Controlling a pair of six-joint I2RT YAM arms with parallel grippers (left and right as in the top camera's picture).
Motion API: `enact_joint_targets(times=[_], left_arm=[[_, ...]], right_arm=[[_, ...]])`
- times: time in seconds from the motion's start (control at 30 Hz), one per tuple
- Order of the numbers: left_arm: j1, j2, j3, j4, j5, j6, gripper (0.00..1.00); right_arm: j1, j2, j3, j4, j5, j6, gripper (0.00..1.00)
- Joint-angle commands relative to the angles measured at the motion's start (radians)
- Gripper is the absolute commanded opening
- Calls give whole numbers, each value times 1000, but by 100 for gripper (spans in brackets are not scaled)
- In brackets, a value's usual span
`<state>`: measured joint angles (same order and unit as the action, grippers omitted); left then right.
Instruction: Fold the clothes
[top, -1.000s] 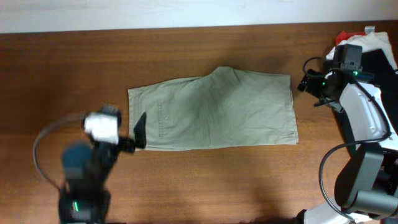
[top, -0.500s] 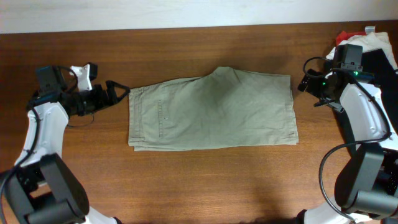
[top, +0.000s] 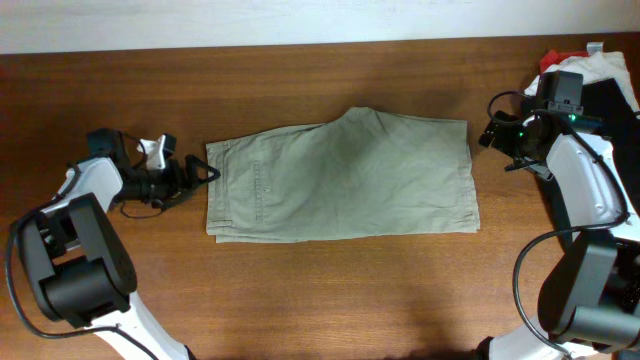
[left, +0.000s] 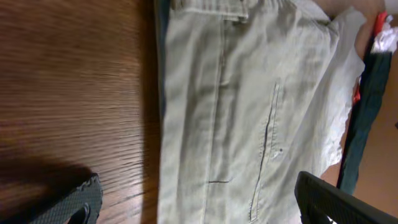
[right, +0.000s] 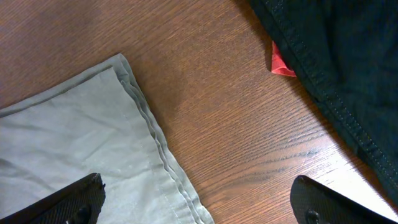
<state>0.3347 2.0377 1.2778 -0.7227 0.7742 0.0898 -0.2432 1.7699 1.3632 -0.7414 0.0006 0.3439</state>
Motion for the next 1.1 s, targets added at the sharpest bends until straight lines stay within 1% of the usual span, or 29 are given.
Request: enact_joint_targets(times=[0.0,0.1,0.27,0.3,0.33,0.37,0.4,0.43,0.47,0.53,0.67,0.7,0.83,0.93,0.97,1.07], left_arm=[[-55,33,-27,-3,-37,32,99],[-126,58,-49,6,-110,32,99],[-201,124,-49,23,-152,32,99],[-201,124,-49,23,-154,32,91],[-201,124,-49,23,-154,32,55],[-201,124,-49,22,-154,32,24],[-201,124,-49,22,-154,32,7],[-201,124,-47,22,-155,32,1],[-200,124,-45,21,-167,26,0],[-192,123,-25,0,-248,-11,0],[-141,122,111,-150,-382,-18,0],[-110,122,188,-215,-444,-53,0],[-36,122,410,-373,-510,-92,1],[-18,122,678,-586,-619,-102,0],[-18,122,727,-621,-618,-103,1],[-40,122,948,-784,-618,-106,0]], right_arm=[[0,-13,11,0,12,8,99],[0,-13,11,0,11,8,99],[0,-13,11,0,12,8,99],[0,-13,11,0,12,8,99],[0,-13,11,0,12,8,99],[0,-13,11,0,12,8,99],[0,-13,11,0,12,8,99],[0,-13,11,0,12,8,99],[0,-13,11,0,12,8,99],[0,-13,11,0,12,8,99],[0,-13,11,0,12,8,99],[0,-13,11,0,12,9,99],[0,-13,11,0,11,8,99],[0,-13,11,0,12,8,99],[0,-13,11,0,12,8,99],[0,-13,11,0,12,9,99]])
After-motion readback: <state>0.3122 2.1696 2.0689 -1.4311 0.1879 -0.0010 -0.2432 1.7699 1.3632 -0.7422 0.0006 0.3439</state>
